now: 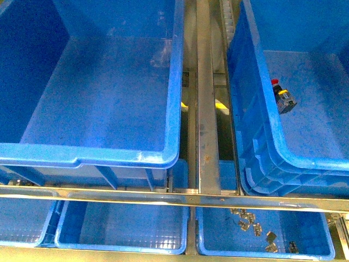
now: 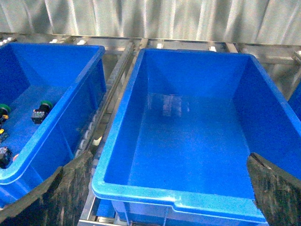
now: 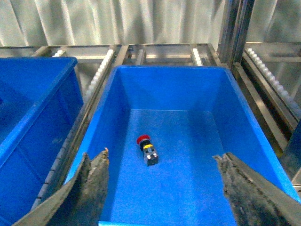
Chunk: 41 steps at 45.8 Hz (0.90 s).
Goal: Pick red and yellow buttons and place in box
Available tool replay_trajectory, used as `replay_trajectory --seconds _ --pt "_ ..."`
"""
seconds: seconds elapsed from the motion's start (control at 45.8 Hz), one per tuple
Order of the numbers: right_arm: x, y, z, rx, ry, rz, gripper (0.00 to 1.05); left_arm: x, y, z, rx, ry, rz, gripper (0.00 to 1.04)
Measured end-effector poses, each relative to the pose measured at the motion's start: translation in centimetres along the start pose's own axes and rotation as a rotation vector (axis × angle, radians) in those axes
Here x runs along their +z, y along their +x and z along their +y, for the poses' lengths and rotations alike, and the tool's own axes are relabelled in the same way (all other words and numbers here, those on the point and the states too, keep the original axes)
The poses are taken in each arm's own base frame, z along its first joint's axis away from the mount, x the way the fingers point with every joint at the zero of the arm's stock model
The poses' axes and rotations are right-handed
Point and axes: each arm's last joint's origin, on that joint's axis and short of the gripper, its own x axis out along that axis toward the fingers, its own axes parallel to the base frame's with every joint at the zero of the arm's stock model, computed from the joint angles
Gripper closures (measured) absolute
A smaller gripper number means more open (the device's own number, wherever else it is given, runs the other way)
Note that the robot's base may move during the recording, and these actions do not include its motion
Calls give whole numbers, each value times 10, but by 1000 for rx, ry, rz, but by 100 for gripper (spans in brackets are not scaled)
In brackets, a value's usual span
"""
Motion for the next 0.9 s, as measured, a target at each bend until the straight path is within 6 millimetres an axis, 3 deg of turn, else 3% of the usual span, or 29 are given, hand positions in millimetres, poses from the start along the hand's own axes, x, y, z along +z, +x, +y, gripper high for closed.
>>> replay_trajectory --seconds 0.153,0.896 --pt "0 0 0 -4 1 0 5 0 0 0 -2 0 0 8" --pt "0 0 0 0 0 3 6 0 0 0 0 1 0 8"
